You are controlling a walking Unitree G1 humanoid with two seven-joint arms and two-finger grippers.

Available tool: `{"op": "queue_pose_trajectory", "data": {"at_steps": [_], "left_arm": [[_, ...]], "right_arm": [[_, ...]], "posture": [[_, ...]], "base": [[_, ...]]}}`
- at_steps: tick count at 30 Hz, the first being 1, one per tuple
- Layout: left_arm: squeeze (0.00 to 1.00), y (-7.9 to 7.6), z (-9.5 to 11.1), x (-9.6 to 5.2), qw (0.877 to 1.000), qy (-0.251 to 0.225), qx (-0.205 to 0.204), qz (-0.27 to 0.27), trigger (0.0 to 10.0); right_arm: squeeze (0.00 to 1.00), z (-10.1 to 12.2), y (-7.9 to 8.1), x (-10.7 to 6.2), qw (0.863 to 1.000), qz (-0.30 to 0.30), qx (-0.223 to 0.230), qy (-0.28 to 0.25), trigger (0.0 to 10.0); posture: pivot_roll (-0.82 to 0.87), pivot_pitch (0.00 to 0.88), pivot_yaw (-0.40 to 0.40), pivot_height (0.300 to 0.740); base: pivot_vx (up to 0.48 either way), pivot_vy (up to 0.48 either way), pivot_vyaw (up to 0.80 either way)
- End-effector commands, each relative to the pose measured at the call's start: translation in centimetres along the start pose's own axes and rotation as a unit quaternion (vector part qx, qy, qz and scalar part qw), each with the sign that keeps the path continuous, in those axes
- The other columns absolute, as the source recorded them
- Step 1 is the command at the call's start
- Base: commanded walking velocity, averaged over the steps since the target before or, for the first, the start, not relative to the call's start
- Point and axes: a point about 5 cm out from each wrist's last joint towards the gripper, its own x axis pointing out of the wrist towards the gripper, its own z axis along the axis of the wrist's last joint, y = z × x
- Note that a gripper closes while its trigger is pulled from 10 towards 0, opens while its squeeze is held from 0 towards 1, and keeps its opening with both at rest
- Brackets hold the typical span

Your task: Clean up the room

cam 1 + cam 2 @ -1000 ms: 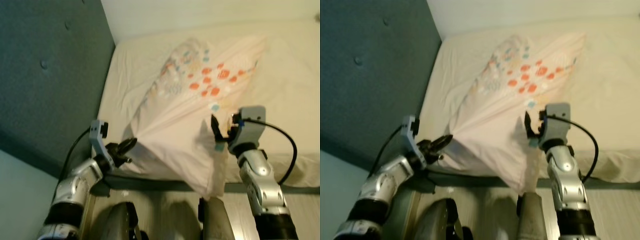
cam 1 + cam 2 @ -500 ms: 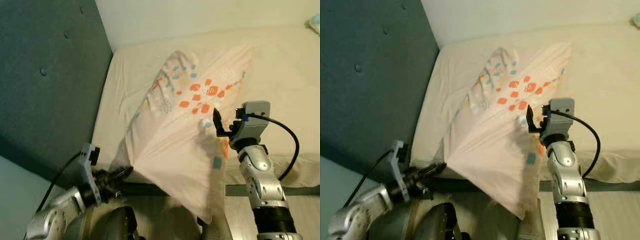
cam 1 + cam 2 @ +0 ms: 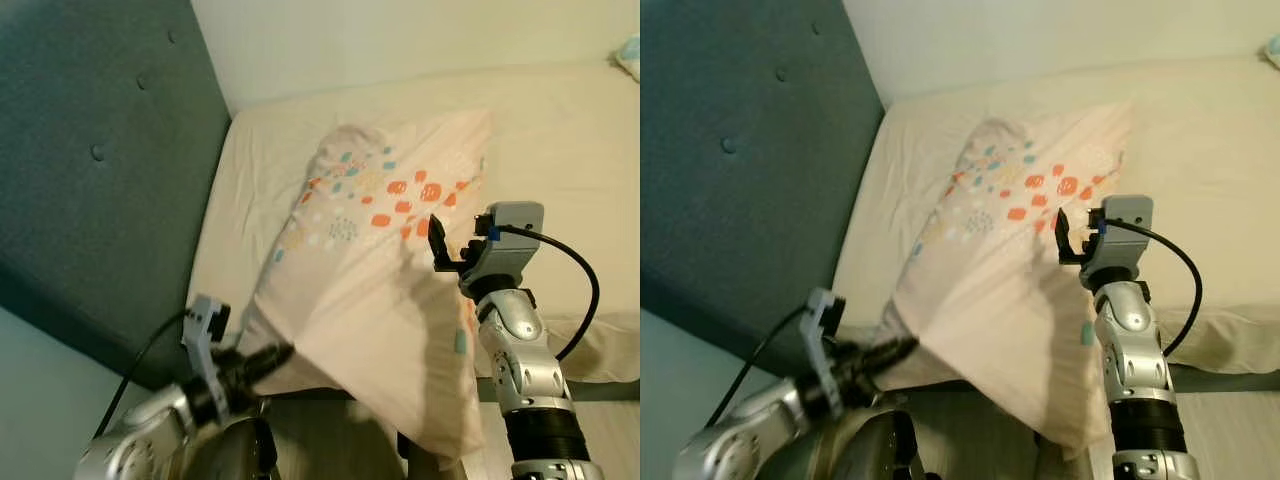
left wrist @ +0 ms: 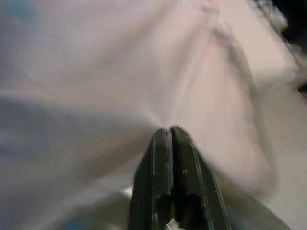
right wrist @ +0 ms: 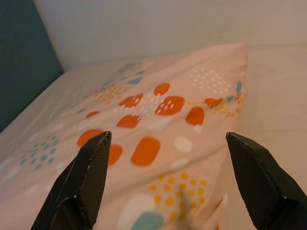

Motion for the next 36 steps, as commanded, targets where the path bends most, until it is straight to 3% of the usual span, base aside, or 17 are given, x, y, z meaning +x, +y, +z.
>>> {"op": "queue_pose_trajectory", "data": {"at_steps": [1,5,8,14,17,18,20,22,29,33,36], "left_arm": [[1.0,1.8,0.1,-1.0,0.998,-0.006,0.011,0.06,10.0],[1.0,3.2,1.7,-0.9,0.996,-0.027,0.009,0.083,10.0],[1.0,5.1,4.8,-0.3,0.994,-0.066,0.01,0.092,10.0],[1.0,5.5,5.1,0.0,0.992,-0.077,0.016,0.103,10.0],[1.0,7.0,6.1,0.2,0.985,-0.082,0.041,0.145,10.0],[0.0,7.2,4.7,1.3,0.983,-0.05,0.062,0.165,10.0],[0.0,7.2,4.7,1.3,0.983,-0.05,0.062,0.165,10.0],[0.0,7.0,2.1,3.3,0.98,-0.002,0.088,0.18,10.0],[0.0,6.3,-0.6,5.8,0.982,0.045,0.081,0.162,10.0],[0.0,6.2,-0.9,6.1,0.982,0.06,0.083,0.157,10.0],[0.0,6.7,0.5,6.8,0.979,0.042,0.1,0.173,10.0]], "right_arm": [[0.0,-0.8,0.1,-0.3,1.0,-0.004,0.004,0.015,10.0],[0.0,-1.5,-0.2,-0.5,0.999,-0.012,-0.001,0.037,10.0],[0.0,-3.5,-0.3,-0.9,0.993,-0.013,-0.025,0.111,10.0],[0.0,-3.9,-0.3,-1.0,0.992,-0.014,-0.032,0.123,10.0],[0.0,-5.0,0.3,-1.7,0.989,0.0,-0.021,0.15,10.0],[0.0,-5.6,0.7,-2.0,0.987,-0.007,-0.019,0.159,10.0],[0.0,-5.6,0.7,-2.0,0.987,-0.007,-0.019,0.159,10.0],[0.0,-6.1,0.9,-2.3,0.987,-0.024,-0.01,0.16,10.0],[0.0,-5.7,0.5,-2.1,0.988,-0.035,-0.011,0.15,10.0],[0.0,-5.6,0.4,-2.2,0.988,-0.036,-0.013,0.149,10.0],[0.0,-5.3,0.0,-2.2,0.989,-0.044,-0.028,0.141,10.0]], "posture": [[-0.09,0.175,0.138,0.598],[-0.1,0.167,0.14,0.598],[-0.11,0.158,0.143,0.598],[-0.11,0.153,0.145,0.598],[-0.12,0.149,0.146,0.598],[-0.12,0.117,0.129,0.593],[-0.12,0.117,0.129,0.593],[-0.12,0.113,0.123,0.584],[-0.14,0.127,0.135,0.559],[-0.14,0.127,0.135,0.549],[-0.15,0.146,0.143,0.54]], "base": [[0.0,0.0,0.0],[0.0,0.0,0.0],[0.0,0.0,0.0],[0.0,0.0,0.0],[0.0,0.0,0.0],[0.0,0.0,0.0],[0.0,0.0,0.0],[0.0,0.0,0.0],[0.0,0.0,0.0],[0.0,0.0,0.0],[0.0,0.0,0.0]]}}
